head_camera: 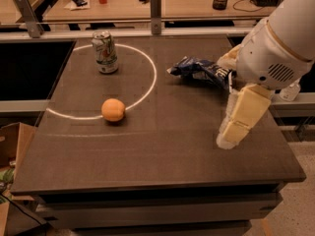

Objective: Pick orange

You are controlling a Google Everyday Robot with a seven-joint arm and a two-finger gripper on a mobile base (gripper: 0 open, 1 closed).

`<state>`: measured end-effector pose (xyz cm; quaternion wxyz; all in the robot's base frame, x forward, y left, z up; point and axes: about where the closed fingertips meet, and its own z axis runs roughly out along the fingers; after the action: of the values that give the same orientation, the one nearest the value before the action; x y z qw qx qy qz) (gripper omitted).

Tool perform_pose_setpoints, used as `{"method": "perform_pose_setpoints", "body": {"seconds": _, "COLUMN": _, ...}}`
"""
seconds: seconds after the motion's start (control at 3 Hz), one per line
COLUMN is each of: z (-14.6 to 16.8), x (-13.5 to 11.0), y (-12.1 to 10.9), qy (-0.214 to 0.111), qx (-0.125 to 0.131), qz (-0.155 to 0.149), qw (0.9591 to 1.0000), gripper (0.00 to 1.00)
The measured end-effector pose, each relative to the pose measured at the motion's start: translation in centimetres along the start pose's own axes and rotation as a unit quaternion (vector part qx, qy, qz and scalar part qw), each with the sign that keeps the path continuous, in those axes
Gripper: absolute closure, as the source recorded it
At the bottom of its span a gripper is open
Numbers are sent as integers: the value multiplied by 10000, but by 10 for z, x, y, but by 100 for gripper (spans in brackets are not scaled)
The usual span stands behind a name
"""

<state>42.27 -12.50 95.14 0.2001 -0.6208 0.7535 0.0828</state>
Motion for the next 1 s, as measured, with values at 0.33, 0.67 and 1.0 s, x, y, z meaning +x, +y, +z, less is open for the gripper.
{"method": "perform_pose_setpoints", "body": {"seconds": 0.33, "z": 14, "x": -15, "y": 7, "qy": -464, "qx": -83, "qz": 253, "qw": 9986, "gripper": 0}}
{"method": "perform_pose_setpoints", "body": {"seconds": 0.67, "z": 25, "x": -24, "y": 6, "qy": -1192, "qx": -12, "qz": 508, "qw": 9916, "gripper": 0}}
{"method": "perform_pose_setpoints", "body": {"seconds": 1.0, "z": 29, "x": -36, "y": 0, "qy": -2052, "qx": 12, "qz": 507, "qw": 9774, "gripper": 0}}
